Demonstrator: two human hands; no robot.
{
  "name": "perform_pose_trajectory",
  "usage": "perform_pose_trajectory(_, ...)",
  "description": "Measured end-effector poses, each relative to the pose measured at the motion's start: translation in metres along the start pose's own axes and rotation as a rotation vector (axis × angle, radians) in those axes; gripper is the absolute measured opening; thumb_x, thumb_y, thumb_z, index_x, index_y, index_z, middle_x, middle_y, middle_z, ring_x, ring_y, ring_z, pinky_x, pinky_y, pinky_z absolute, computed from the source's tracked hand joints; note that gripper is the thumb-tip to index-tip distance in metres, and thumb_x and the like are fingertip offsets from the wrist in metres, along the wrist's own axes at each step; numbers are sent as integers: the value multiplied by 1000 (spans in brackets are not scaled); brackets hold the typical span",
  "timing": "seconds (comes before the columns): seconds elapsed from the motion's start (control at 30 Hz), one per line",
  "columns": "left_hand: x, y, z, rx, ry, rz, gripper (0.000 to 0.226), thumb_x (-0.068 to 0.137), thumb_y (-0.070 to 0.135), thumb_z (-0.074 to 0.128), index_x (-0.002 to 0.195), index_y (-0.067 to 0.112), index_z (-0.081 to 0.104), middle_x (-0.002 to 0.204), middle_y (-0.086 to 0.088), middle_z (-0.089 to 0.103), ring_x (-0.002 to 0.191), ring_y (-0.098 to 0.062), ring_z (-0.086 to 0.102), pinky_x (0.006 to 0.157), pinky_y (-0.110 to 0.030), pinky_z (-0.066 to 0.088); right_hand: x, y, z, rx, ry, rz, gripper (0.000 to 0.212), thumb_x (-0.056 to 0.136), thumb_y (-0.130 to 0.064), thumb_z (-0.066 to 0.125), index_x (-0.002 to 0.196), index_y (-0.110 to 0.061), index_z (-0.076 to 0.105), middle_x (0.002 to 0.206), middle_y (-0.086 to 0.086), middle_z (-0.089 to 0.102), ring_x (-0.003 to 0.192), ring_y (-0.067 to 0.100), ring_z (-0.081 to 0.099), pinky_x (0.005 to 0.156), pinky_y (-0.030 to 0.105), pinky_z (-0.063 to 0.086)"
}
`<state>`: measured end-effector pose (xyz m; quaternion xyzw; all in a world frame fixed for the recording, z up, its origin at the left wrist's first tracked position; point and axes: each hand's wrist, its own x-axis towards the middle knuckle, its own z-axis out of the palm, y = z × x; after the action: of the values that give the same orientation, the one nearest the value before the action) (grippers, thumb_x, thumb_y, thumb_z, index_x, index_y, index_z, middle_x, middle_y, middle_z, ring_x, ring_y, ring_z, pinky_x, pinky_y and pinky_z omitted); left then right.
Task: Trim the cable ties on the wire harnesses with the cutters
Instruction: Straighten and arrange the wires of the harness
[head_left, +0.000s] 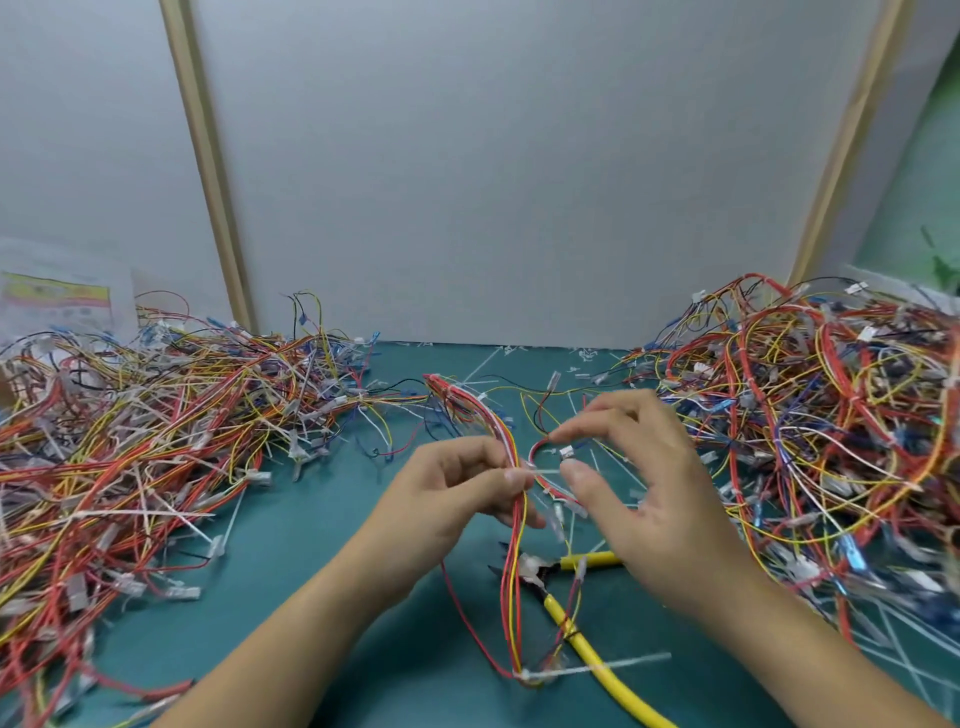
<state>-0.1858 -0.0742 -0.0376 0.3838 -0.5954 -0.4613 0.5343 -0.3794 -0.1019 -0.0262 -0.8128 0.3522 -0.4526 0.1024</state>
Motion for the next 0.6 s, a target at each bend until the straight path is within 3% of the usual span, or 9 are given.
perform_pose_trajectory(0.07, -2, 2, 2, 5, -44, 3, 15, 85, 15, 65, 80, 1, 63, 70, -13, 66, 72, -27, 72, 73, -31, 53, 0, 3, 0, -75, -63, -46, 15, 87, -30, 63, 100, -27, 71, 112, -13, 56, 115, 8, 50, 98, 22, 37)
perform_pose_trajectory(0.1, -3, 2, 2, 15, -55, 4, 15, 85, 14, 64, 80, 0, 62, 69, -11, 66, 71, -26, 71, 73, -32, 53, -1, 3, 1, -54, -128, -48, 13, 89, -31, 61, 96, -27, 71, 105, -14, 60, 108, 8, 54, 94, 26, 42)
perform_pose_trajectory(0.2, -3, 0, 3, 61, -65, -15, 25, 84, 14, 64, 82, -10, 58, 71, -10, 67, 67, -24, 69, 69, -31, 53, -4, 4, 5, 34, -304, 33, 19, 93, -34, 51, 82, -26, 65, 67, -9, 59, 66, 12, 56, 63, 38, 47)
perform_pose_trajectory(0.27, -1, -2, 4, 63, -69, -47, 29, 82, 16, 66, 81, -11, 57, 70, -10, 66, 67, -29, 66, 64, -28, 53, -5, 4, 7, 44, -294, 30, 22, 91, -33, 51, 76, -23, 62, 59, -12, 53, 57, 10, 49, 53, 24, 36)
perform_pose_trajectory(0.33, -1, -2, 4, 45, -70, -89, 25, 80, 17, 70, 78, -5, 59, 66, -11, 63, 68, -33, 62, 61, -26, 53, -4, 2, 8, 63, -266, 28, 21, 90, -29, 53, 71, -21, 59, 59, -16, 50, 57, 6, 48, 54, 15, 30)
perform_pose_trajectory(0.5, 0, -4, 4, -76, -69, -192, 13, 76, 15, 71, 72, 7, 63, 63, -9, 62, 60, -27, 61, 55, -22, 53, -5, 5, 10, 164, -278, 97, 20, 89, -29, 54, 71, -20, 59, 55, -15, 46, 53, 4, 43, 52, 14, 29)
perform_pose_trajectory(0.6, 0, -3, 5, -91, -96, -227, 12, 74, 17, 71, 71, 9, 63, 69, -13, 63, 61, -26, 59, 58, -23, 52, -5, 5, 12, 249, -300, 133, 21, 87, -30, 54, 71, -19, 59, 57, -2, 48, 52, 2, 40, 51, 18, 31)
